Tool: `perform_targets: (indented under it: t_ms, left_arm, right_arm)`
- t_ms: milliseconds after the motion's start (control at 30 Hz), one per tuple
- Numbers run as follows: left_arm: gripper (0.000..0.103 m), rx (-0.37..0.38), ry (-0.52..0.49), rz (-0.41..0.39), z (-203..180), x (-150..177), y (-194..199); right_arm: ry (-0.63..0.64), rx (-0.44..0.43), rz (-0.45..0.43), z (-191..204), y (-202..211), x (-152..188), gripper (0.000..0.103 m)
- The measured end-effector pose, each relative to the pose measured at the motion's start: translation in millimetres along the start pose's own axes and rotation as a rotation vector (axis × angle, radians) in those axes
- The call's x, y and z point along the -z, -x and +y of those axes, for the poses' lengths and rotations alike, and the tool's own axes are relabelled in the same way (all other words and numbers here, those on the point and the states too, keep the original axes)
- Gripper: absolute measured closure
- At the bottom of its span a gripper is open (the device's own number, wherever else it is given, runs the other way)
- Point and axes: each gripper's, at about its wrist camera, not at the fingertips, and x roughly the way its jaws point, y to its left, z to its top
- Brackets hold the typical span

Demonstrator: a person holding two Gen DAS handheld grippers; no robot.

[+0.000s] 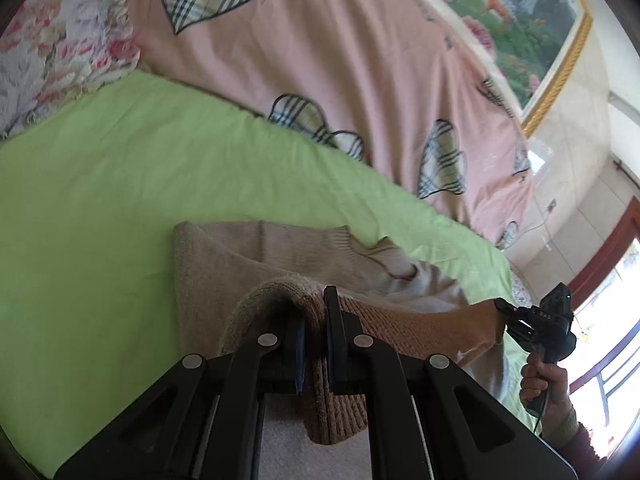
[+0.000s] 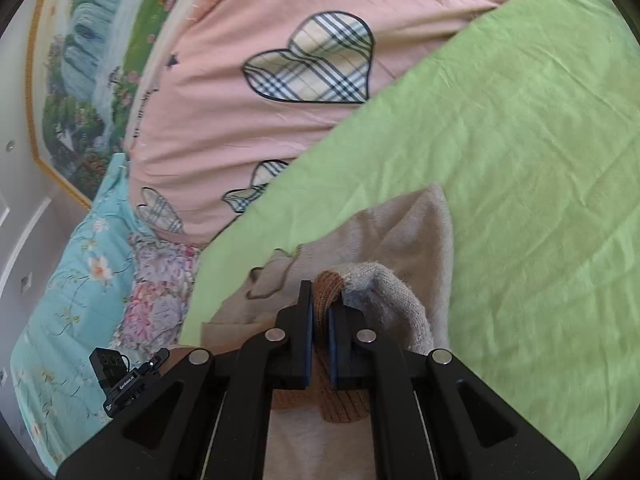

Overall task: Fold small clothes
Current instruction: 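Lift the hem with both grippers and fold it toward the collar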

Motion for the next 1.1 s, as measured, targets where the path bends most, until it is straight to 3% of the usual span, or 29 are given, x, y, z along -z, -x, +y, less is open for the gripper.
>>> perform_targets:
  t_ms: [167,367,433,500,600,700,767,800,900,967,1100]
  left_arm:
    - [0.094,-0.037,0.046,0.107,22,11,-36]
    - [0.074,0.06,-0.034,0.118,-8,66,13]
    - [0.071,0.112,-0.068,0.155,-28,85,16]
    - [0.071,0.145,-0.112,0.201,-51,99,4]
    - [0.071,0.143,-0.175,0.271,-78,105,-29]
    - [0.072,0.092,-0.206,0.296,-84,92,-59]
    - [0.082,0.074,-0.185,0.304,-74,72,-74]
    - [0.087,0.056,-0.179,0.3,-68,61,-79]
    - [0.087,-0.055,-0.162,0.251,-46,31,-85]
    - [0.085,-0.119,-0.094,0.211,-22,11,-86]
    - [0.085,-0.135,0.074,0.137,25,-12,-75]
  right_arm:
    - [-0.022,0.12,0.065,-18,-28,6,0.089]
    - [0.108,0.176,-0.047,8,25,38,0.054]
    - [0.192,0.139,-0.041,27,32,59,0.053]
    - [0.287,0.063,0.074,48,14,80,0.053]
    - [0.417,0.03,0.249,75,-28,103,0.053]
    - [0.501,0.061,0.312,86,-58,104,0.053]
    - [0.487,0.094,0.323,78,-72,87,0.053]
    - [0.47,0.123,0.316,70,-79,73,0.053]
    - [0.416,0.255,0.242,41,-86,32,0.053]
    - [0.342,0.299,0.166,26,-81,10,0.054]
    - [0.175,0.34,0.005,2,-54,-15,0.053]
